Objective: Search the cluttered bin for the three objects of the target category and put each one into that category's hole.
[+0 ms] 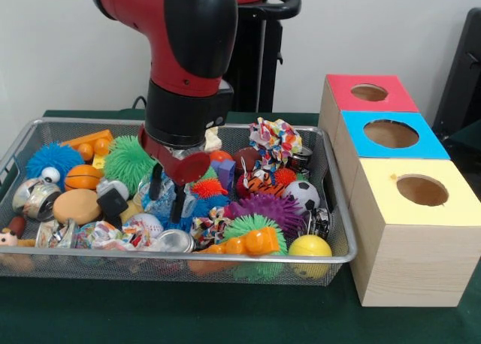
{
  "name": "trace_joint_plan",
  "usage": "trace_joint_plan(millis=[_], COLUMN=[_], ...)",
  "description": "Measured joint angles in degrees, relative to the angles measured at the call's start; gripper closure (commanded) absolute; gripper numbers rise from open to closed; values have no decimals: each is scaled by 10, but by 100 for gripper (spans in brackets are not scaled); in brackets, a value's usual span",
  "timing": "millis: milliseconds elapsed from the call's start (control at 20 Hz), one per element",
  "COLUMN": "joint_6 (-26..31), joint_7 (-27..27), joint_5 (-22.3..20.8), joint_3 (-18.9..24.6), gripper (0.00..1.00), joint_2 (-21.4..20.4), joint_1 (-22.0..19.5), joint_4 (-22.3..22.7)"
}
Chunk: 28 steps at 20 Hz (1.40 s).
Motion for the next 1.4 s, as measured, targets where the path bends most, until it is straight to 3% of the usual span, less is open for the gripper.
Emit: trace_joint_plan(millis=[250, 850, 1400], joint_6=[3, 74, 83], joint_7=[0, 0, 0], joint_5=[1, 8, 8], joint_3=[-1, -17, -22], gripper=[0, 0, 0], joint_2=[1, -1, -1], joint_1=[9, 42, 42], joint_4=[0, 0, 0])
